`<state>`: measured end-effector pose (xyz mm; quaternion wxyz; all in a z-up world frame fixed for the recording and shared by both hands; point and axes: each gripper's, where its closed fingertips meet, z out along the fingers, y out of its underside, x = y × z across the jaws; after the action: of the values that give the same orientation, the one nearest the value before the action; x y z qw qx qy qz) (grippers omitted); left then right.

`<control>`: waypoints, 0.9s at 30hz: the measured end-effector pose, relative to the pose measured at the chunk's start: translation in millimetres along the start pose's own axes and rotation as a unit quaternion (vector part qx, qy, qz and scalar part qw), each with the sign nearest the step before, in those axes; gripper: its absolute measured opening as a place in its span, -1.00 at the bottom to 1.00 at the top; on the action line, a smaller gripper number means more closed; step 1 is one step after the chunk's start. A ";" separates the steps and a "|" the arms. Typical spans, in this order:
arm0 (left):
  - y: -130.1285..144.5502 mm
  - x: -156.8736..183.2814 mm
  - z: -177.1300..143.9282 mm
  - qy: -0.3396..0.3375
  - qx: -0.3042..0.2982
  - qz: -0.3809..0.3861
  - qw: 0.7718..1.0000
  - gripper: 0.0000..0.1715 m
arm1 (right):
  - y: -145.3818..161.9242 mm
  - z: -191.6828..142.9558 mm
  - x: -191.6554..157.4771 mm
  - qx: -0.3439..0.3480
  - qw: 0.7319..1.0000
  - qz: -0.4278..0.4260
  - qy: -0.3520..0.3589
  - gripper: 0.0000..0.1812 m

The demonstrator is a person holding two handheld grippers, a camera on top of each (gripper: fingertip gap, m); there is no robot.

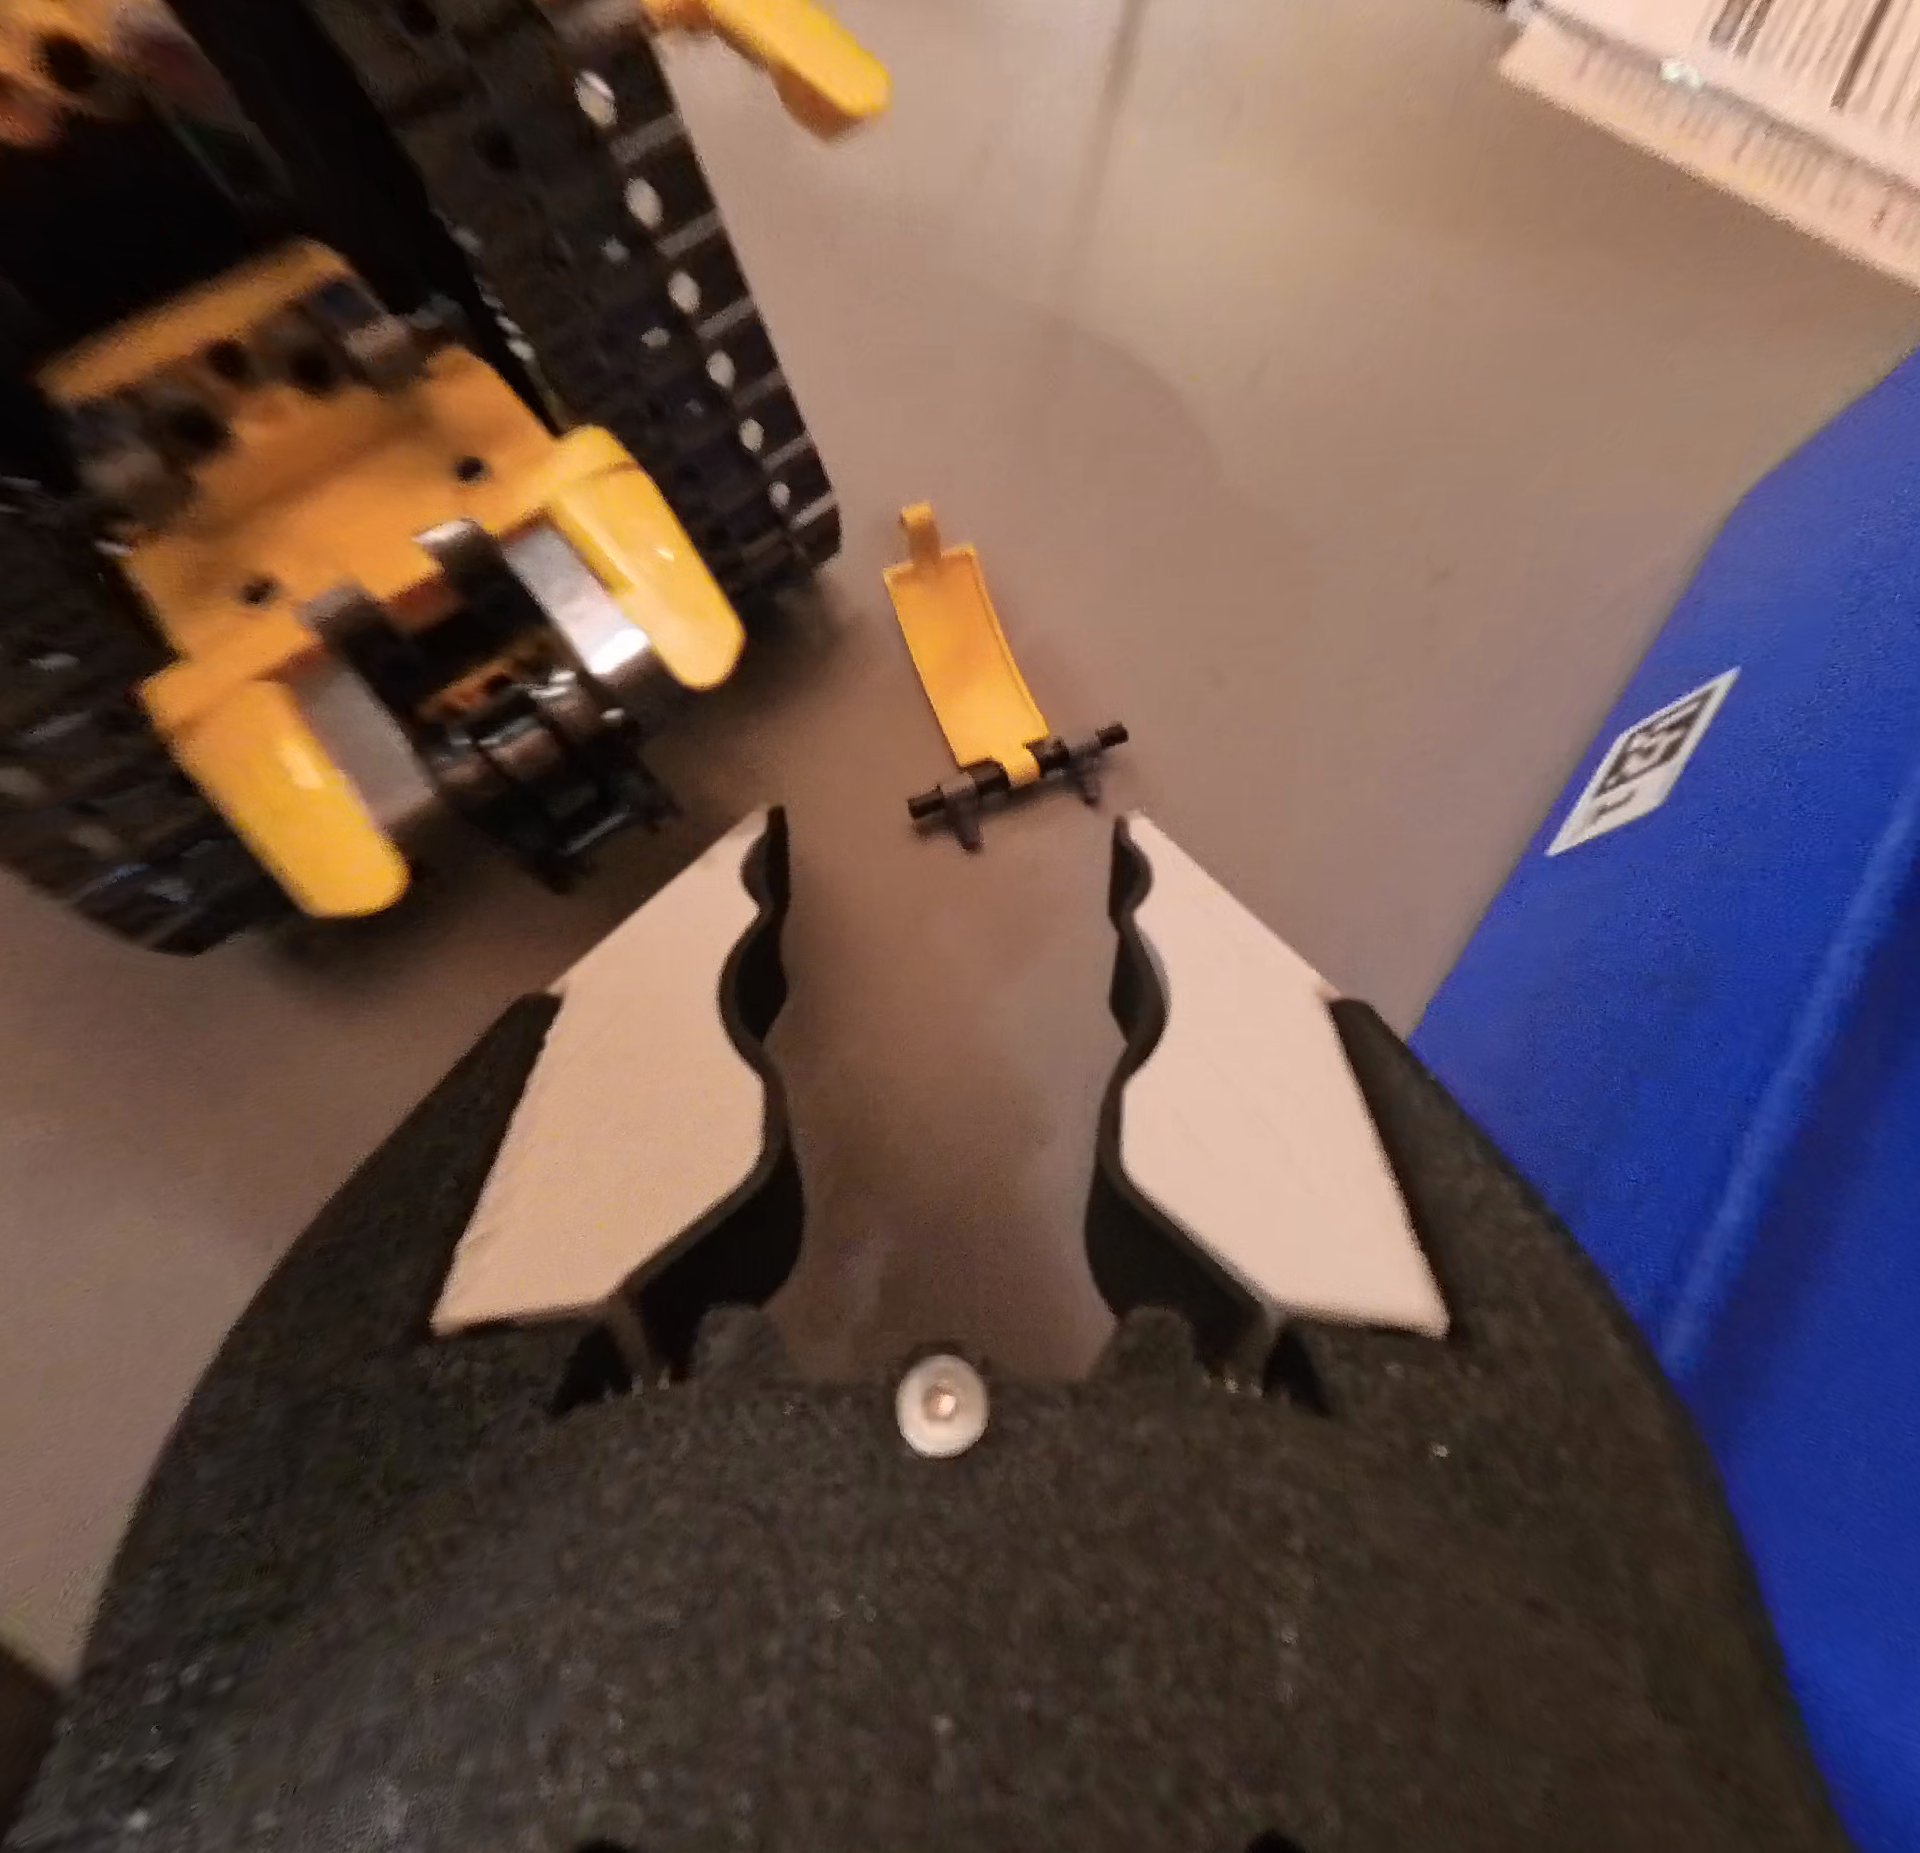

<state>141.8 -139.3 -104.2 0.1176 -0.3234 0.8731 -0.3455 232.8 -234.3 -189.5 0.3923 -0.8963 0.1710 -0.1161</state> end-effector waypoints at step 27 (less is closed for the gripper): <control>-34.9 53.4 -21.3 0.008 0.083 0.039 0.996 -0.83 | 22.8 -40.6 5.8 -0.050 0.994 -0.051 0.086 -0.56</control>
<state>108.8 -181.8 -63.8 0.1502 -0.2759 0.8543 -0.4141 219.3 -278.0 -178.9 0.3248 -0.9090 0.1632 -0.2039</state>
